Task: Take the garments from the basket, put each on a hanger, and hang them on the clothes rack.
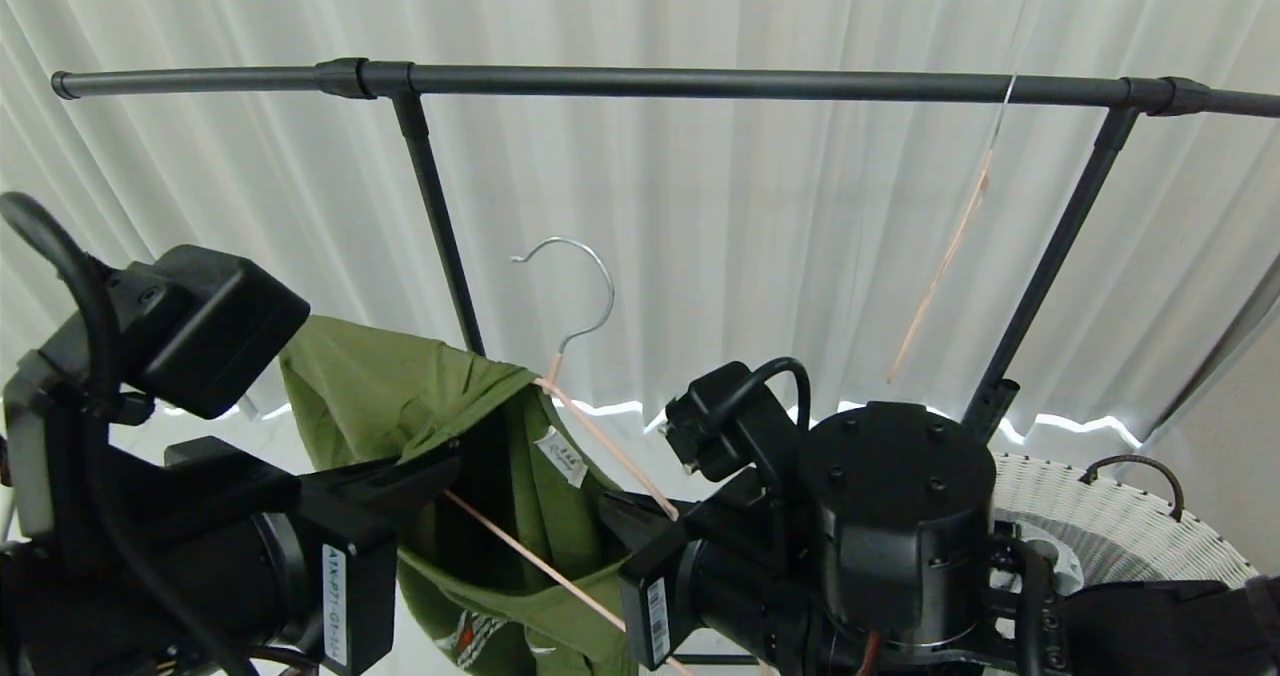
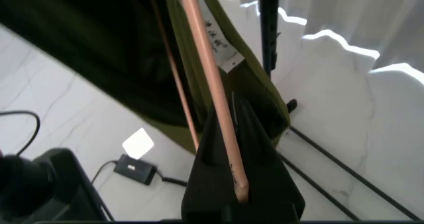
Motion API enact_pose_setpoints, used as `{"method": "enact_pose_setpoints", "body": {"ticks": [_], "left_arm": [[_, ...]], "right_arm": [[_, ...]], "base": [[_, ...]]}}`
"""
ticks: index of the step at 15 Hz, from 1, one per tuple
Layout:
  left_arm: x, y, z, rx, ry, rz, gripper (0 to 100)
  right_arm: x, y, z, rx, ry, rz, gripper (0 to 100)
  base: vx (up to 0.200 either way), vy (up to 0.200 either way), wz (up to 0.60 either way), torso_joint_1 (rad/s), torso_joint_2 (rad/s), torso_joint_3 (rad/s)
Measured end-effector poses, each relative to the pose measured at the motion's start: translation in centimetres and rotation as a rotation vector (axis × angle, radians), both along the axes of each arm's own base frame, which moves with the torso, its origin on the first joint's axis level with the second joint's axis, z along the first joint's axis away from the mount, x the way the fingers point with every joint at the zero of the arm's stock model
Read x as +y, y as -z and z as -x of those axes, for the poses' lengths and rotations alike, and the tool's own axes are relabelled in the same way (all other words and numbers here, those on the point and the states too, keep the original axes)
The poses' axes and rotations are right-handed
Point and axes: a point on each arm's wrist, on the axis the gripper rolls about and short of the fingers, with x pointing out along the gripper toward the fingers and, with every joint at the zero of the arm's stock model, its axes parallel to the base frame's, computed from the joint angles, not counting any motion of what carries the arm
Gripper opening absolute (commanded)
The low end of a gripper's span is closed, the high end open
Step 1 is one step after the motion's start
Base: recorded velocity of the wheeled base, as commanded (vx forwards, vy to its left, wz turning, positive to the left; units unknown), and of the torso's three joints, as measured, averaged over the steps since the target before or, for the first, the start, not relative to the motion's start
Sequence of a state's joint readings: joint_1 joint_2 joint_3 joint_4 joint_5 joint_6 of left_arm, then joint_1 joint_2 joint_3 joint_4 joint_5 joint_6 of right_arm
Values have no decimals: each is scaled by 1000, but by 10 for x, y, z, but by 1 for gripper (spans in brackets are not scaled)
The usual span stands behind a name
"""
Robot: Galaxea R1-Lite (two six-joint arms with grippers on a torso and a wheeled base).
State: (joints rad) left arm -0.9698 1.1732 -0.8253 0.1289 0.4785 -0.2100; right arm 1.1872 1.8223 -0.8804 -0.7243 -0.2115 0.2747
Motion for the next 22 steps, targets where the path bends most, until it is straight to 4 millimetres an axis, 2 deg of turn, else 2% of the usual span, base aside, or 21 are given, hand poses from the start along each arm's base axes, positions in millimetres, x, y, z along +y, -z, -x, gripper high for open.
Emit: {"method": "enact_pose_setpoints", "body": {"ticks": [2, 3, 10, 13, 15, 18, 22], "left_arm": [[-2, 2, 2, 5, 16, -8, 0], [-2, 3, 2, 7, 19, -11, 100], [3, 10, 6, 16, 24, -24, 100], [13, 18, 13, 18, 28, -40, 100], [23, 22, 19, 8, 31, -41, 100], [38, 22, 28, -42, 55, -68, 100], [53, 14, 35, -126, 162, -65, 100]], "right_arm": [[1, -8, 0, -13, 3, -26, 0], [0, -11, 0, -17, 4, -34, 0], [-9, -29, 3, -69, 3, -62, 0], [-12, -34, 2, -118, 42, -62, 0], [-12, -42, 2, -162, 51, -132, 0], [-18, -37, 5, -219, 44, -119, 0], [-39, -32, 15, -254, 2, -76, 0]], "base": [[0, 0, 0, 0, 0, 0], [0, 0, 0, 0, 0, 0], [0, 0, 0, 0, 0, 0], [0, 0, 0, 0, 0, 0], [0, 0, 0, 0, 0, 0], [0, 0, 0, 0, 0, 0], [0, 0, 0, 0, 0, 0]]}}
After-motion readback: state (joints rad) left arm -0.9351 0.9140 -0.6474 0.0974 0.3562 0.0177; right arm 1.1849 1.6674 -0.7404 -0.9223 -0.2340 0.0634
